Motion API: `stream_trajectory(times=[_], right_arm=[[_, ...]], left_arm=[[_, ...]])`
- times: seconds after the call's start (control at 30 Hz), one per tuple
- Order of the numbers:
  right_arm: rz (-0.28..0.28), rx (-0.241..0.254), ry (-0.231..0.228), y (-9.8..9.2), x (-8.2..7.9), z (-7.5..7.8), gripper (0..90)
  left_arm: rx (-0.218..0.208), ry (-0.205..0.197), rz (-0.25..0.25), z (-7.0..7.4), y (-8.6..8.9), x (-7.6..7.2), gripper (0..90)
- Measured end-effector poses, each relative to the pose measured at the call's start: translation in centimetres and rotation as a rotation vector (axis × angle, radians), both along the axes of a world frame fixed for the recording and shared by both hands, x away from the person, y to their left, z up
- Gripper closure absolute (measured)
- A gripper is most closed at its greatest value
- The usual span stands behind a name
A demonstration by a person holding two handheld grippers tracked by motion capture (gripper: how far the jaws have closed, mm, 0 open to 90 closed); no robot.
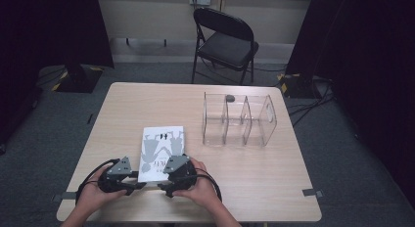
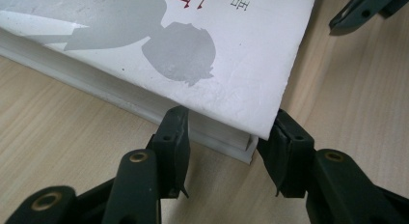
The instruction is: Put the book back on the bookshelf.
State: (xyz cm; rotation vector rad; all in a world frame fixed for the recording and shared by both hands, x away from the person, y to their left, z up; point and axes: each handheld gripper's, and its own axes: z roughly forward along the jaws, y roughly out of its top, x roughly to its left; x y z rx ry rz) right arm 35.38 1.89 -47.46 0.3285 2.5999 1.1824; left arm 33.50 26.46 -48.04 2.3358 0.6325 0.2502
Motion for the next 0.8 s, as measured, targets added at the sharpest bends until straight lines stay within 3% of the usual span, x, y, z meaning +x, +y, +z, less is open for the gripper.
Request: stream_trajectory(times=[0.23, 0.4, 0.63, 0.77, 0.8], right_arm=[[-0.016, -0.022, -0.08, 0.6, -0.6, -0.5, 13.4], [-0.021, 0.002, -0.066, 0.6, -0.5, -0.4, 13.6], [-0.043, 0.004, -0.096, 0.8, -0.8, -0.3, 13.6], [-0.073, 0.04, -0.103, 0.9, -0.8, -0.1, 13.6], [-0.073, 0.04, -0.103, 0.9, -0.8, -0.1, 13.6]], left_arm=[[0.015, -0.011, 0.025, 0.5, -0.4, -0.3, 55.7], [0.013, -0.017, 0.023, 1.2, -0.4, -0.3, 55.8], [0.008, -0.029, 0.033, 2.4, -0.6, -0.4, 56.1], [-0.013, -0.048, 0.037, 2.9, -0.8, -0.4, 56.2], [-0.005, -0.036, 0.031, 3.0, -0.7, -0.3, 56.2]])
